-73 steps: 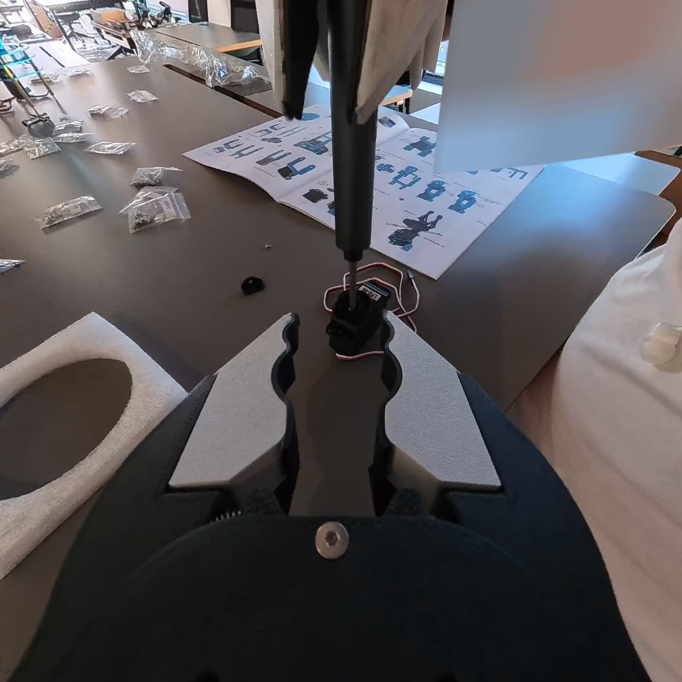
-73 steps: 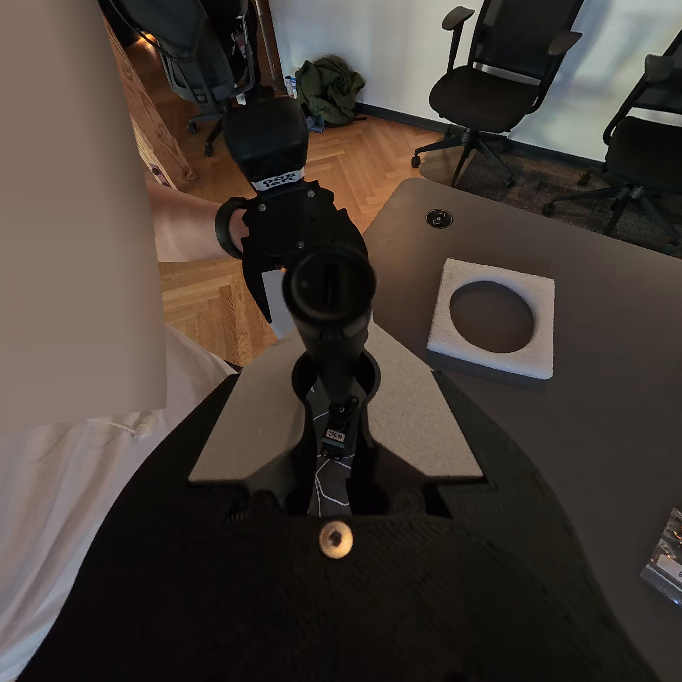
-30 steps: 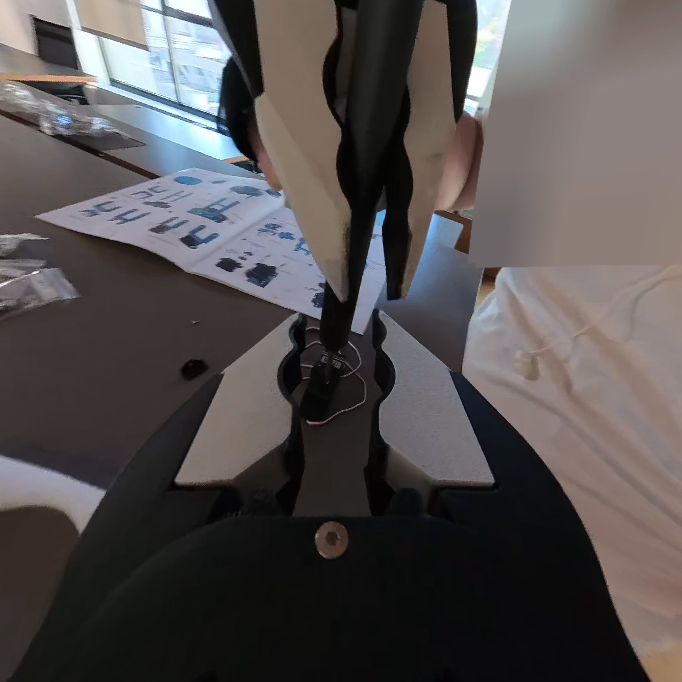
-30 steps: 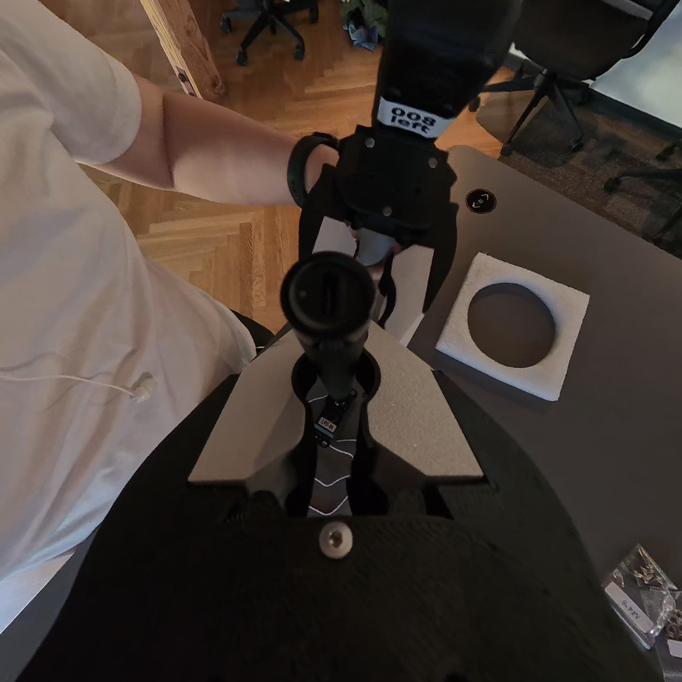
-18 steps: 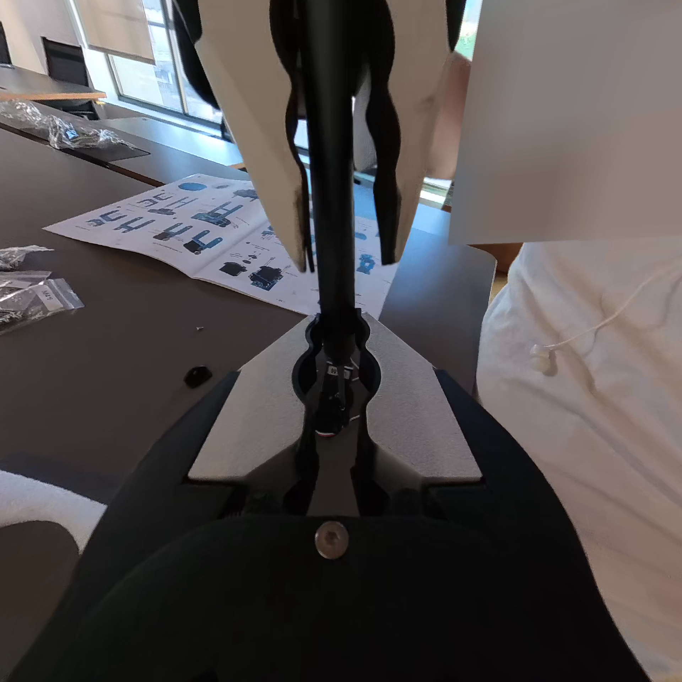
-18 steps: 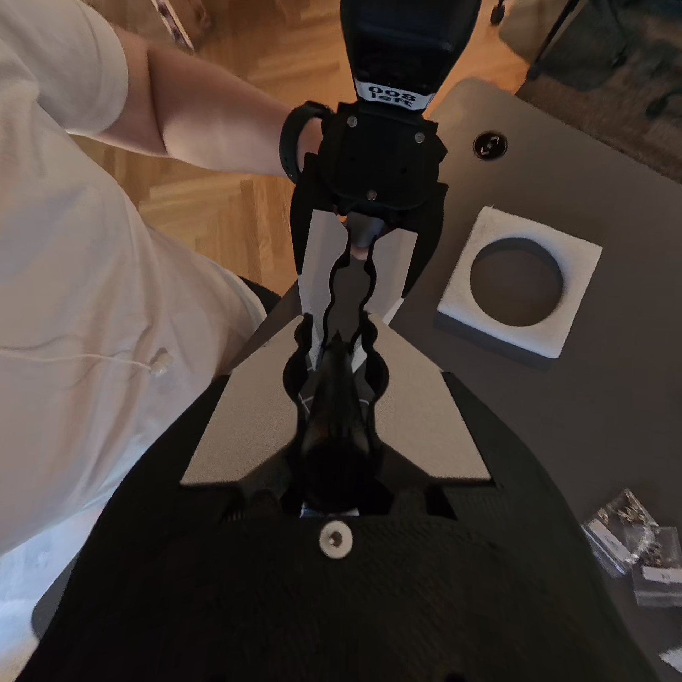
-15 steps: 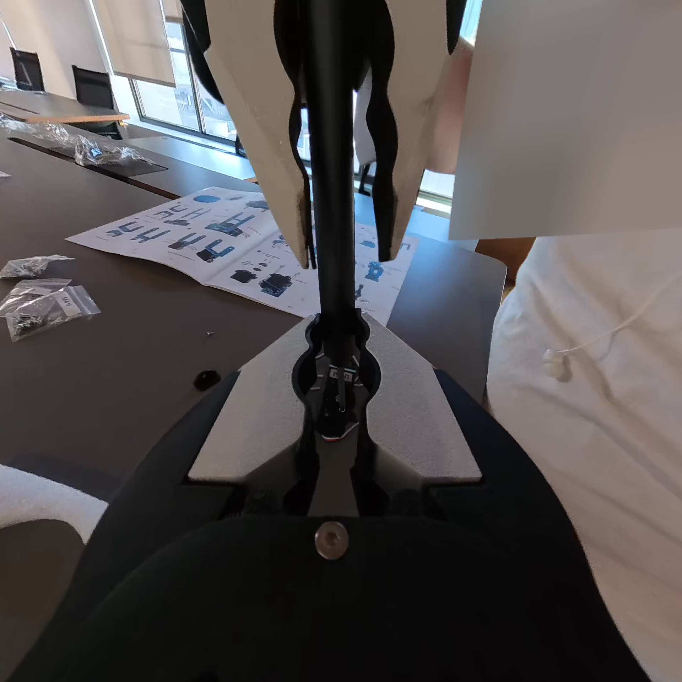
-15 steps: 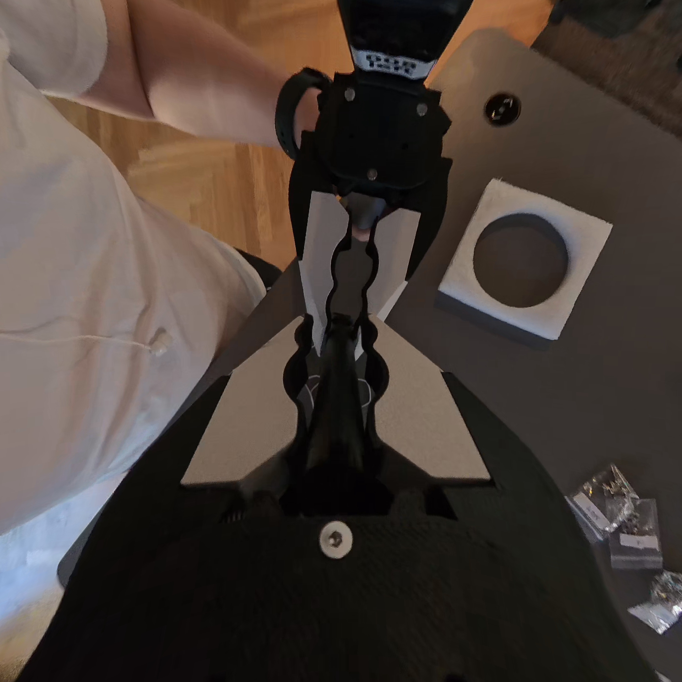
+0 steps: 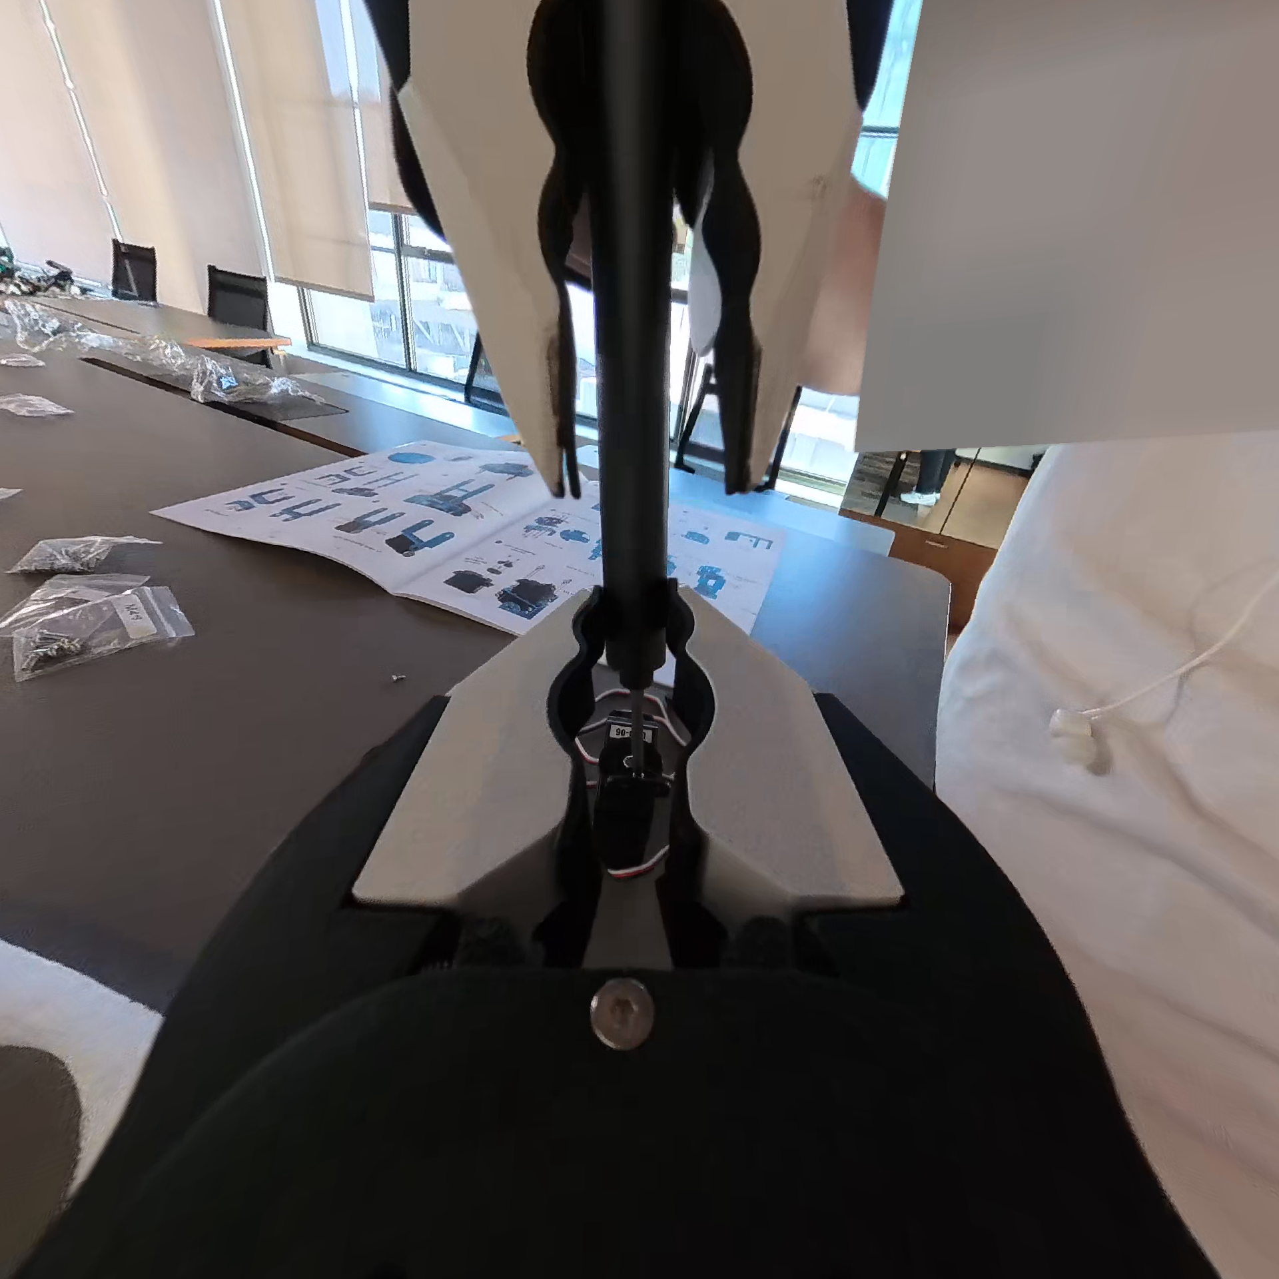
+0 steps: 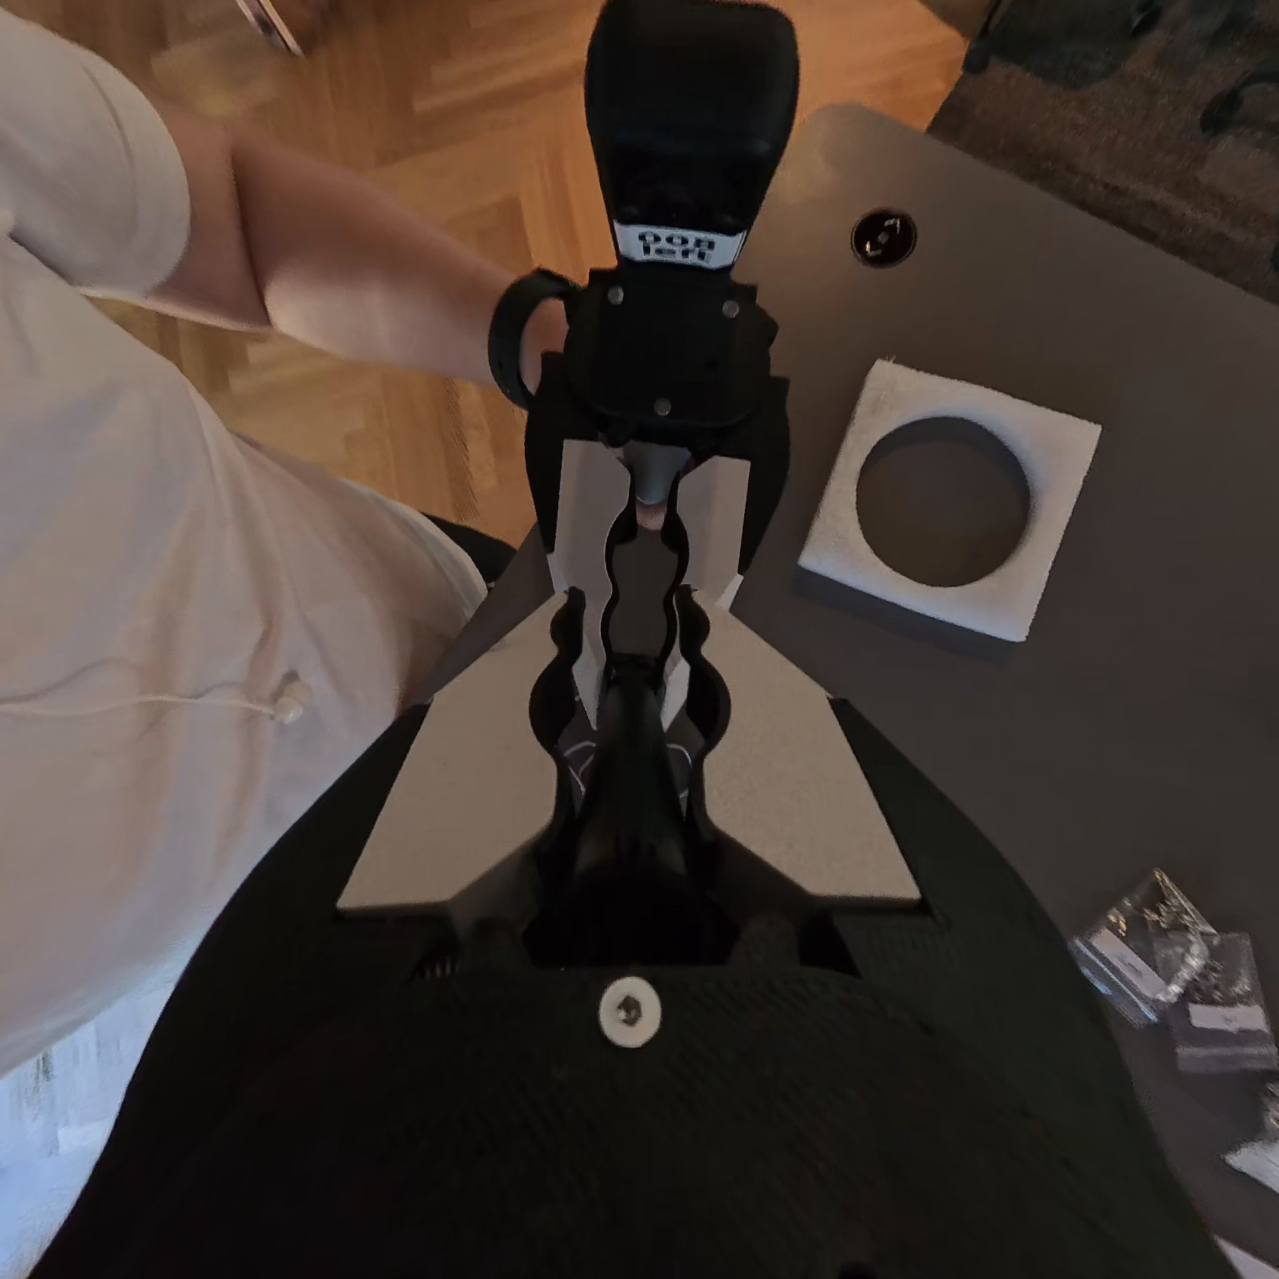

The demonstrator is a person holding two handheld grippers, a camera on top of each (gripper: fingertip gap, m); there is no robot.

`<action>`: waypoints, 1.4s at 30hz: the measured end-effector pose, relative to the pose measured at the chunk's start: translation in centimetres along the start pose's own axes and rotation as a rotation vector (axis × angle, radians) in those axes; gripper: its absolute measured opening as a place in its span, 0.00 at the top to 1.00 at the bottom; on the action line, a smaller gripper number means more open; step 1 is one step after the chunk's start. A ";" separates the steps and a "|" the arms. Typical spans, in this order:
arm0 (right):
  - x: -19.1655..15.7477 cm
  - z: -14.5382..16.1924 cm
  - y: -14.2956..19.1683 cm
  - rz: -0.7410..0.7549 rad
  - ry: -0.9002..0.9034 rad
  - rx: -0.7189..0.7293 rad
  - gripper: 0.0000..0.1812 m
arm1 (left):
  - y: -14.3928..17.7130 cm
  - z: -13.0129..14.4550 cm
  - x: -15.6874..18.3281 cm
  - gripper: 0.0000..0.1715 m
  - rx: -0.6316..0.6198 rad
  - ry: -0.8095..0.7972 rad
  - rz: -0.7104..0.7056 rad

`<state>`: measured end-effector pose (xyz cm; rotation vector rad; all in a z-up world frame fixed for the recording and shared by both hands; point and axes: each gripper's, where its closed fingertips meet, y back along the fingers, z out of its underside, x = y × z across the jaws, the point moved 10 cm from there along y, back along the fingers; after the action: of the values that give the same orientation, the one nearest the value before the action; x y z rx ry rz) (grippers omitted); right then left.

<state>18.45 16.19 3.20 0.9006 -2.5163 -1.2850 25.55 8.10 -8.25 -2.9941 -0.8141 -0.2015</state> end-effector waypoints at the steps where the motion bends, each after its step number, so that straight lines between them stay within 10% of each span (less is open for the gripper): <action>1: 0.0 0.2 -0.1 -0.009 -0.006 0.033 0.84 | 0.0 0.0 0.0 0.91 0.005 -0.003 0.000; 13: -0.4 2.2 0.0 0.050 0.005 0.159 0.76 | -0.2 0.1 0.3 0.91 0.009 -0.053 -0.012; 24: -0.9 1.9 1.2 0.050 0.067 -0.071 0.90 | -0.1 -0.2 0.3 0.91 -0.040 -0.047 -0.019; 27: -1.0 1.5 1.2 0.046 0.066 -0.098 0.91 | 1.3 -0.7 0.4 0.61 -0.115 -0.029 -0.079; 36: -0.9 0.1 0.6 0.050 0.049 -0.195 0.91 | 1.4 2.5 1.4 0.67 -0.460 -0.036 -0.257; 42: -1.3 -1.3 -0.1 0.032 0.108 -0.291 0.91 | -0.1 2.5 2.4 0.83 -0.416 0.014 -0.291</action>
<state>20.08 16.00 4.06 0.8350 -2.1793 -1.4994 27.84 9.60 -10.40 -3.2206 -1.3585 -0.4513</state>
